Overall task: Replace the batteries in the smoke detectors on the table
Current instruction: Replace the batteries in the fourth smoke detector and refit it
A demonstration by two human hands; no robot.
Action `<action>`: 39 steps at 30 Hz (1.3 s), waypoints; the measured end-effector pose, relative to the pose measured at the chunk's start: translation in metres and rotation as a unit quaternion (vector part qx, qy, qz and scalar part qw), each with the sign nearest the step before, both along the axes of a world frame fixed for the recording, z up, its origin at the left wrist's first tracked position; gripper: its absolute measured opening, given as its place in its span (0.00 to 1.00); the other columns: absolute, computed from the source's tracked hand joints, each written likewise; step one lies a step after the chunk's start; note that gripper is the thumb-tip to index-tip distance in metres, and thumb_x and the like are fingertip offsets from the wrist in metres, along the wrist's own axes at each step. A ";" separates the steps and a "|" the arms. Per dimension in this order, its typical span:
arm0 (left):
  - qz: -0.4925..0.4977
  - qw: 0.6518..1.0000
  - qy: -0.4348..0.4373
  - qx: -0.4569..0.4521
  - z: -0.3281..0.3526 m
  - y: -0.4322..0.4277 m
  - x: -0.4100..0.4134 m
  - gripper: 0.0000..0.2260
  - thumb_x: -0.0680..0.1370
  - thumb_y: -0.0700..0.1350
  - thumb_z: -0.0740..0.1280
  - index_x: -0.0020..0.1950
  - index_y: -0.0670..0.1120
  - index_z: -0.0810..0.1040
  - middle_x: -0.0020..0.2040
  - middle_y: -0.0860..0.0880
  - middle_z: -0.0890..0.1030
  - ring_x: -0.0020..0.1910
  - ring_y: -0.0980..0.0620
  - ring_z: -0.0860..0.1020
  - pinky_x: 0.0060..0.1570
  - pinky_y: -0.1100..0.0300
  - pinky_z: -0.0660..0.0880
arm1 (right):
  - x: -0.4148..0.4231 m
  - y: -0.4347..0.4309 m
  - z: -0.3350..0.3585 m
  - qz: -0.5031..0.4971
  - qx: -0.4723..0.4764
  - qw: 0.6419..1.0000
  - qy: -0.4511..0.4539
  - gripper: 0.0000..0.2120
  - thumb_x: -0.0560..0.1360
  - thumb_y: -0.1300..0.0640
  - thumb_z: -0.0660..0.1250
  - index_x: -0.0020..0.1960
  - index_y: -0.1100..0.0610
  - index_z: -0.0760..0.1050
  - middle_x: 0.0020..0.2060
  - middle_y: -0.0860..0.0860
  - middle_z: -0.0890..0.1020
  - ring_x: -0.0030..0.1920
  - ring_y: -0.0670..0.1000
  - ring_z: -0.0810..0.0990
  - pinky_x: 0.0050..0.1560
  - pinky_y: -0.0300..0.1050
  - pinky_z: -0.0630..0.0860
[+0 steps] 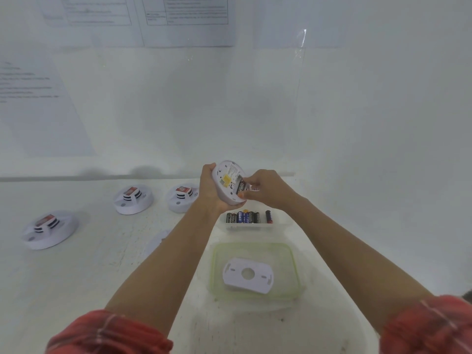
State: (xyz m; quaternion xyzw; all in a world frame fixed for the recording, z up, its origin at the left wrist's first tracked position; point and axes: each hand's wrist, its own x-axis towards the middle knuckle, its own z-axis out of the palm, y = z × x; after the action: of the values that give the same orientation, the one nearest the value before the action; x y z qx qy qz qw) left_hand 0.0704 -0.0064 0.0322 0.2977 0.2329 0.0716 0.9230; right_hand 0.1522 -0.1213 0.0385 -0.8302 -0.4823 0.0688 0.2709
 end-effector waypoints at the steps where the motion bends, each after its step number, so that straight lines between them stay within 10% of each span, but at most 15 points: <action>1: -0.002 1.000 0.000 -0.003 -0.001 0.000 -0.001 0.18 0.73 0.58 0.55 0.45 0.45 0.74 0.43 0.44 0.71 0.42 0.47 0.70 0.41 0.58 0.67 | -0.001 -0.001 0.000 0.003 -0.002 1.000 -0.001 0.15 0.73 0.52 0.70 0.55 0.59 0.80 0.42 0.59 0.78 0.45 0.58 0.76 0.44 0.48 0.73; 13: -0.013 1.000 0.008 0.003 -0.011 0.000 0.003 0.19 0.71 0.61 0.55 0.47 0.47 0.74 0.44 0.46 0.73 0.43 0.49 0.72 0.43 0.58 0.69 | -0.006 -0.002 0.004 -0.012 -0.017 1.000 -0.011 0.18 0.69 0.53 0.71 0.53 0.61 0.75 0.48 0.54 0.73 0.45 0.50 0.71 0.45 0.45 0.72; 19: 0.002 1.000 0.004 0.011 -0.010 -0.004 0.006 0.19 0.72 0.61 0.55 0.45 0.47 0.74 0.45 0.45 0.73 0.45 0.48 0.72 0.46 0.56 0.69 | -0.002 0.000 0.003 -0.036 0.019 0.998 0.056 0.15 0.66 0.56 0.74 0.47 0.57 0.72 0.35 0.44 0.68 0.36 0.44 0.66 0.34 0.35 0.61; 39: 0.008 1.000 -0.018 0.011 0.002 -0.010 0.004 0.20 0.73 0.60 0.52 0.45 0.45 0.74 0.43 0.45 0.73 0.42 0.49 0.70 0.46 0.56 0.68 | -0.005 0.007 0.004 -0.085 0.167 0.970 0.156 0.15 0.66 0.66 0.71 0.46 0.57 0.68 0.32 0.54 0.79 0.30 0.44 0.74 0.31 0.33 0.71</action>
State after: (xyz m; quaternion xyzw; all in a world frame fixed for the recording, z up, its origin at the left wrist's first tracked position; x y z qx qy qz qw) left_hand 0.0743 -0.0161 0.0340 0.3049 0.2174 0.0871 0.9231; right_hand 0.1475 -0.1148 0.0425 -0.7899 -0.3668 0.0924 0.4826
